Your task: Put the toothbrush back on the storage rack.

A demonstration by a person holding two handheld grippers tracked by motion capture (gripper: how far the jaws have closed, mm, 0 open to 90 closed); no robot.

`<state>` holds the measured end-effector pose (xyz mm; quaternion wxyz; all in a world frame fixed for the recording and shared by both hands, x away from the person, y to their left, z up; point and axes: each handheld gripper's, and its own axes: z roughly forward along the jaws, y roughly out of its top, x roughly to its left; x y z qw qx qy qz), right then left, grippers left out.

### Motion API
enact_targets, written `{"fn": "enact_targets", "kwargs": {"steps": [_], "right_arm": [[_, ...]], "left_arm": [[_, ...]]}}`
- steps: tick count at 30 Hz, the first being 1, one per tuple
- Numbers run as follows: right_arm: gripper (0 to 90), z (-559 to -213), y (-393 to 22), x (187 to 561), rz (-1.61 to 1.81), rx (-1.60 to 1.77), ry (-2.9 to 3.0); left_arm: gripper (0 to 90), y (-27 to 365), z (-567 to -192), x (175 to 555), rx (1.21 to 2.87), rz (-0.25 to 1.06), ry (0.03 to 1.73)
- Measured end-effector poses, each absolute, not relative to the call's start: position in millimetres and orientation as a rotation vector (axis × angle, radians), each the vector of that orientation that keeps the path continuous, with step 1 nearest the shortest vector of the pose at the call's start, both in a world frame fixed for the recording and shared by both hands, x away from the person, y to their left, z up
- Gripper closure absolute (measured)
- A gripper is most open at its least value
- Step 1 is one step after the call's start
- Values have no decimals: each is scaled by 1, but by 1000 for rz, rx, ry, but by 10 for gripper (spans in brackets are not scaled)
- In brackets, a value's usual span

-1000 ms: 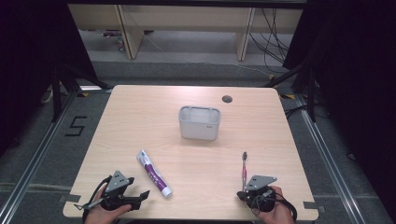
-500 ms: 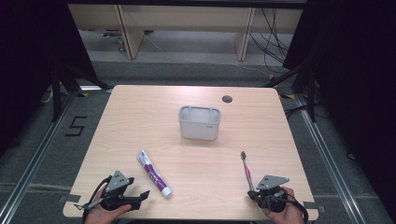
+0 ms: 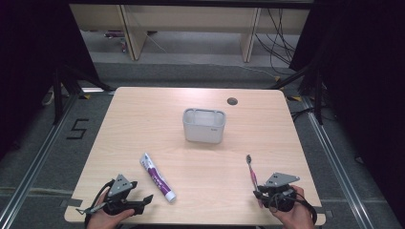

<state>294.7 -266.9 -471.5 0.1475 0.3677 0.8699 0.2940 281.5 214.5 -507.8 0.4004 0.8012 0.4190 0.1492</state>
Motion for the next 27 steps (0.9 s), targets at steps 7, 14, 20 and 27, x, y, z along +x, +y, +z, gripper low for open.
{"fn": "enact_targets", "kwargs": {"steps": [7,14,20,27], "right_arm": [[620,-467,-266,308,782,1185,2514],[591,-460,-263,327,743,1253,2505],[591,-462,-259,342,653,1240,2561],[586,-469,-254,349,614,1284,2603]], "left_arm": [[211,215,-508,282,2021,377,1063],[211,215,-508,282,2007,380,1074],[211,215,-508,282,2020,381,1071],[211,215,-508,282,2020,378,1066]]}}
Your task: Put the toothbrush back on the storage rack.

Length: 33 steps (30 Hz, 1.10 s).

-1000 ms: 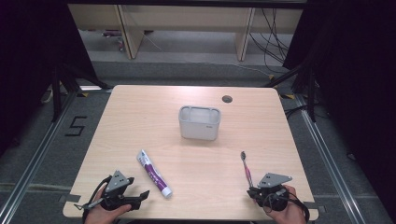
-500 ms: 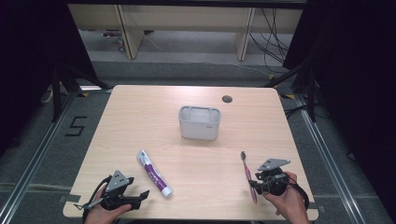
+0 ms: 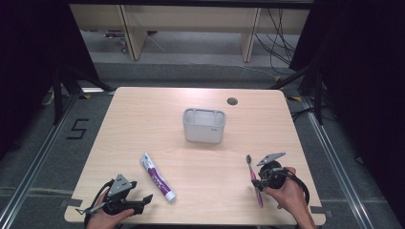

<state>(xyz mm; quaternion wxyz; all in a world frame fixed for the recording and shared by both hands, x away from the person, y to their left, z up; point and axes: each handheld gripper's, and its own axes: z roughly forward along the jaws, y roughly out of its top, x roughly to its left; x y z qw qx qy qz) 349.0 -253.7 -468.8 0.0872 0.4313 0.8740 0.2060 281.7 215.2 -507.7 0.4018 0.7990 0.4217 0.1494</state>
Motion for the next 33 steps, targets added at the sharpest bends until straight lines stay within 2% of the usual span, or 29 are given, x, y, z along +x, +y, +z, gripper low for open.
{"fn": "enact_targets", "kwargs": {"steps": [12,20,21,25,33], "right_arm": [[603,-477,-252,361,529,1250,2661],[679,-476,-249,366,459,1267,2690],[719,-476,-248,367,439,1279,2709],[761,-476,-247,370,414,1243,2738],[813,-475,-243,375,369,1167,2792]], "left_arm": [[210,215,-508,282,2016,380,1069],[211,215,-508,282,2022,375,1065],[211,215,-508,282,2018,376,1067],[211,215,-508,282,2029,374,1059],[211,215,-508,282,2024,376,1061]]}}
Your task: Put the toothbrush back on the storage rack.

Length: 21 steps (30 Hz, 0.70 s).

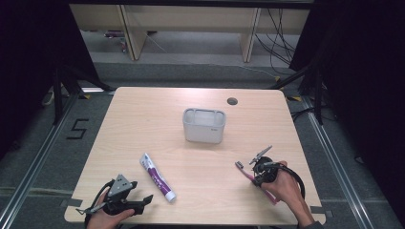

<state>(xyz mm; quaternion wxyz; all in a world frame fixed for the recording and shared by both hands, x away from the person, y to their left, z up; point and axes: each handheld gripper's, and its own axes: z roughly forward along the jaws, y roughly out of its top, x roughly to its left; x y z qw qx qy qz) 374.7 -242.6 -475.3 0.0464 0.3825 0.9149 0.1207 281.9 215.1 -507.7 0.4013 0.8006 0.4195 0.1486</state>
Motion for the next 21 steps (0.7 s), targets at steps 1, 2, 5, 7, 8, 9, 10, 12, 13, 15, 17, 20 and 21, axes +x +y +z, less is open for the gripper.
{"fn": "enact_targets", "kwargs": {"steps": [1,2,5,7,8,9,10,12,13,15,17,20,21], "right_arm": [[815,-475,-242,378,354,1146,2808],[816,-475,-241,378,338,1162,2805],[817,-474,-239,381,311,1134,2834],[817,-475,-238,383,295,1123,2843],[817,-474,-236,385,268,1110,2861],[817,-474,-236,385,268,1110,2861],[817,-474,-235,386,254,1117,2865],[820,-474,-234,390,226,1094,2893],[820,-474,-234,390,226,1094,2893],[824,-473,-231,394,185,1092,2912],[825,-473,-230,394,141,1109,2901],[828,-473,-227,394,102,1062,2915],[829,-472,-227,395,70,1026,2925]], "left_arm": [[211,215,-508,282,2029,374,1059],[211,215,-508,282,2029,373,1058],[210,215,-508,282,2023,373,1057],[211,215,-508,282,2032,372,1053],[211,215,-508,282,2031,373,1053],[211,215,-508,282,2031,373,1053],[211,215,-508,282,2032,373,1053],[211,215,-508,282,2029,373,1055],[211,215,-508,282,2029,373,1055],[211,215,-508,282,2023,374,1060],[210,215,-508,282,2028,373,1058],[211,215,-508,282,2022,373,1058],[211,215,-508,282,2022,372,1058]]}}
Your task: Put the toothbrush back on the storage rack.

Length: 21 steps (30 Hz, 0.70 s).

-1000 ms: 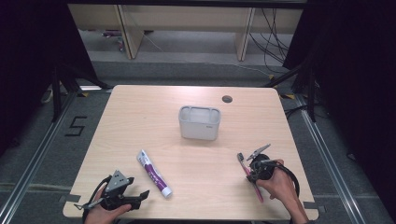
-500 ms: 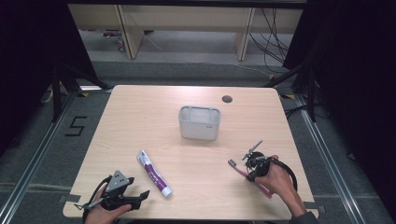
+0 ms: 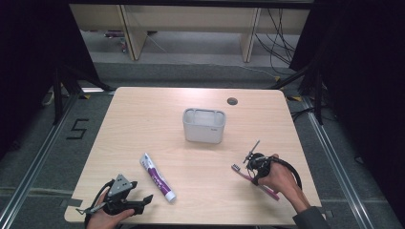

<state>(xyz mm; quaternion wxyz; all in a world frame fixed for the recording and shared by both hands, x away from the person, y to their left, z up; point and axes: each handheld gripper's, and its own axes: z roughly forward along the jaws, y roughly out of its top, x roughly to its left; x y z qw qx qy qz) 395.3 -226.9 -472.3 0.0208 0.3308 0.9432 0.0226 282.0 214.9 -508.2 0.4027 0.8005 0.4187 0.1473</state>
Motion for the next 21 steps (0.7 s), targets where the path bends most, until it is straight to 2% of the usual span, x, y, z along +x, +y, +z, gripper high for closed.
{"fn": "enact_targets", "kwargs": {"steps": [10,21], "right_arm": [[833,-471,-231,399,80,993,2936],[836,-435,-240,399,261,960,2885]], "left_arm": [[211,215,-508,282,2016,375,1071],[211,215,-508,282,2005,374,1073]]}}
